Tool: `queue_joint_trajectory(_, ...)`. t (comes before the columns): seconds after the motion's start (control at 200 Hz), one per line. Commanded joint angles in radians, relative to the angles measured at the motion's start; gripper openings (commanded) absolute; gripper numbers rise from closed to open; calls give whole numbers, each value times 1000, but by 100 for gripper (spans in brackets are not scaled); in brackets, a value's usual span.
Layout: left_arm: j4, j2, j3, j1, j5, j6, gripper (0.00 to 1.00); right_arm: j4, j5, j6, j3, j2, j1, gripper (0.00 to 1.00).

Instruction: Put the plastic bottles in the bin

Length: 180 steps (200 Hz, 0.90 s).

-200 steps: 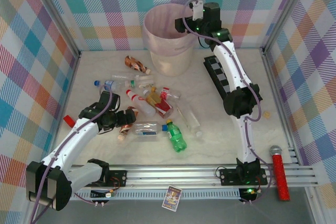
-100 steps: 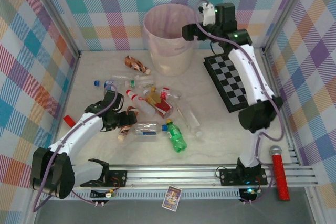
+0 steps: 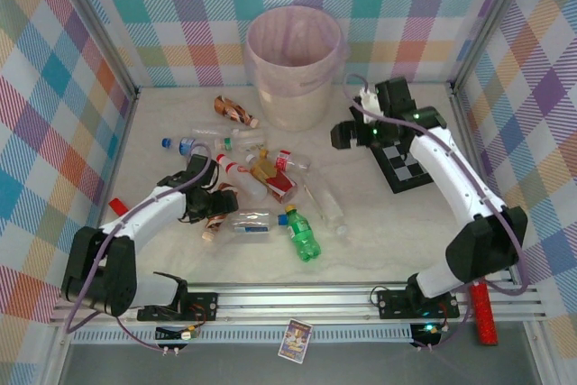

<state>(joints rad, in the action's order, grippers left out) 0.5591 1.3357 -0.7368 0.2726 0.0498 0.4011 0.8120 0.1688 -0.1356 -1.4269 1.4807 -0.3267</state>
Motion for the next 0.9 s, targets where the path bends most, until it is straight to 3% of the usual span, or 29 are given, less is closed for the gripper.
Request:
queue_joint_trajectory(0.0, -55, 37, 4, 4, -5, 14, 80, 3, 13, -72, 106, -101, 5, 100)
queue_joint_trajectory(0.5, -110, 160, -31, 10, -36, 47, 63, -166, 112, -282, 443, -139, -3, 100)
queue_joint_trajectory(0.895, -50, 128, -78, 11, -91, 54, 53, -234, 112, -355, 587, -121, -18, 99)
